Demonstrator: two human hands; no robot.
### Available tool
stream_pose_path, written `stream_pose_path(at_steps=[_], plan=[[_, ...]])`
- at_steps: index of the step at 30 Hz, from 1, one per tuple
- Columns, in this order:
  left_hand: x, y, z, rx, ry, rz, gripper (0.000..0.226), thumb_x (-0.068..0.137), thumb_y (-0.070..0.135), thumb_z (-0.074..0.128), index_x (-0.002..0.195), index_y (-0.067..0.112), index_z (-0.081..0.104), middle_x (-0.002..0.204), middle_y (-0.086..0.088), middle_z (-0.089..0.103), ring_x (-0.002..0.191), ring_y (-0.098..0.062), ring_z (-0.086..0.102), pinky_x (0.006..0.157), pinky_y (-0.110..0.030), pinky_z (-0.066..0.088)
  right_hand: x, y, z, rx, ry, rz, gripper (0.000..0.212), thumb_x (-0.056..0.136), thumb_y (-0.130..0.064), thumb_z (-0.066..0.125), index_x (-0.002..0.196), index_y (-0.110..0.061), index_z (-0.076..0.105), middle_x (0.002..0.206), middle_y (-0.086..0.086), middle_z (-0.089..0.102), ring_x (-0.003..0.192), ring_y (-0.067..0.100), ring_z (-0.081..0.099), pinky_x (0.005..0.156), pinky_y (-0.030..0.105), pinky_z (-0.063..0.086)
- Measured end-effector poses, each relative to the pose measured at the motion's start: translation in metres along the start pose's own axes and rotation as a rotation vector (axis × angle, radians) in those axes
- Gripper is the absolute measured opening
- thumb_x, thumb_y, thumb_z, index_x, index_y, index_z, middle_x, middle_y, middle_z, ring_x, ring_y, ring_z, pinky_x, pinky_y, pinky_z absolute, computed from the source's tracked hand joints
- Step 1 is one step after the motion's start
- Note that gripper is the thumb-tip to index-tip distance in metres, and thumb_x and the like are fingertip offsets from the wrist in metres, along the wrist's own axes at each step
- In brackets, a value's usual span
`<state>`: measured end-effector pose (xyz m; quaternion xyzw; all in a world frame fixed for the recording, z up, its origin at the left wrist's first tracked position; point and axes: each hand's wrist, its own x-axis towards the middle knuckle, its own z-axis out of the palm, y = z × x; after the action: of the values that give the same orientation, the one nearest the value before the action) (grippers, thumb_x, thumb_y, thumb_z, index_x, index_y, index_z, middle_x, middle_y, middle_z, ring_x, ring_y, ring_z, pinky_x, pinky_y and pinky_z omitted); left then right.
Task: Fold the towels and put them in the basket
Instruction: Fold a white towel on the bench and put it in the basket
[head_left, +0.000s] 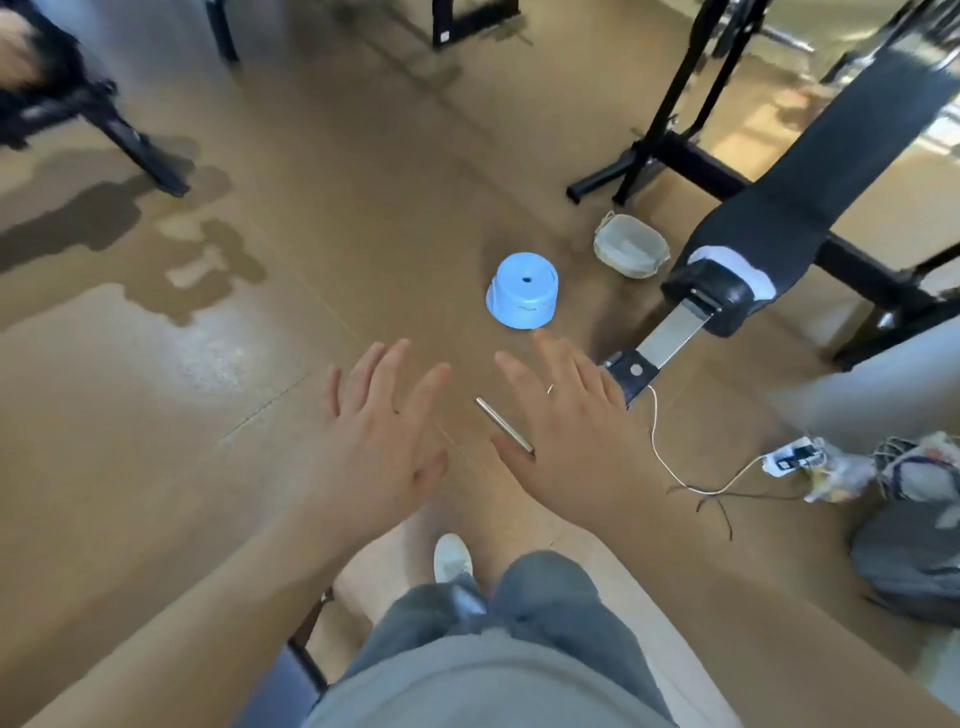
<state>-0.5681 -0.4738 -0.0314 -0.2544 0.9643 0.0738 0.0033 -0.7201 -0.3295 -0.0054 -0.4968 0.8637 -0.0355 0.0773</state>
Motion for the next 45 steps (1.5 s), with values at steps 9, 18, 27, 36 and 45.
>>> stream_pose_path(at_steps=[9, 18, 27, 36, 45], plan=[[0.181, -0.063, -0.014, -0.021, -0.006, -0.094, 0.078, 0.086, 0.051, 0.065, 0.154, 0.029, 0.035, 0.162, -0.015, 0.026, 0.152, -0.036, 0.021, 0.119, -0.065, 0.019, 0.203, 0.041, -0.013, 0.010, -0.015, -0.036, 0.074, 0.092, -0.055, 0.056, 0.157, -0.028, 0.033, 0.163, 0.014, 0.024, 0.144, 0.035, 0.032, 0.113, 0.052, 0.033], [0.369, -0.107, -0.044, -0.009, -0.030, -0.119, 0.076, 0.088, 0.053, 0.064, 0.155, 0.027, 0.038, 0.163, -0.015, 0.028, 0.152, -0.036, 0.022, 0.119, -0.064, 0.019, 0.397, 0.084, -0.039, 0.077, -0.046, -0.084, 0.073, 0.094, -0.052, 0.059, 0.157, -0.025, 0.033, 0.164, 0.014, 0.022, 0.149, 0.036, 0.026, 0.113, 0.058, 0.032], [0.532, -0.159, -0.052, 0.007, -0.089, 0.062, 0.081, 0.089, 0.052, 0.064, 0.158, 0.028, 0.029, 0.165, -0.013, 0.022, 0.153, -0.034, 0.017, 0.120, -0.064, 0.018, 0.534, 0.113, -0.054, 0.115, -0.056, 0.069, 0.073, 0.094, -0.050, 0.056, 0.158, -0.027, 0.028, 0.166, 0.011, 0.017, 0.150, 0.033, 0.023, 0.116, 0.056, 0.029], [0.717, -0.224, -0.062, 0.072, -0.150, 0.379, 0.078, 0.091, 0.056, 0.055, 0.158, 0.027, 0.028, 0.163, -0.016, 0.026, 0.151, -0.036, 0.021, 0.119, -0.063, 0.018, 0.657, 0.126, -0.059, 0.159, -0.046, 0.410, 0.073, 0.093, -0.050, 0.061, 0.156, -0.028, 0.032, 0.165, 0.012, 0.020, 0.148, 0.034, 0.027, 0.115, 0.053, 0.030], [0.829, -0.225, -0.073, 0.084, -0.195, 0.655, 0.079, 0.093, 0.059, 0.053, 0.159, 0.032, 0.019, 0.166, -0.012, 0.014, 0.155, -0.031, 0.010, 0.123, -0.058, 0.012, 0.717, 0.139, -0.071, 0.248, 0.054, 0.694, 0.074, 0.093, -0.055, 0.057, 0.156, -0.029, 0.028, 0.166, 0.011, 0.018, 0.149, 0.035, 0.024, 0.116, 0.056, 0.031]])
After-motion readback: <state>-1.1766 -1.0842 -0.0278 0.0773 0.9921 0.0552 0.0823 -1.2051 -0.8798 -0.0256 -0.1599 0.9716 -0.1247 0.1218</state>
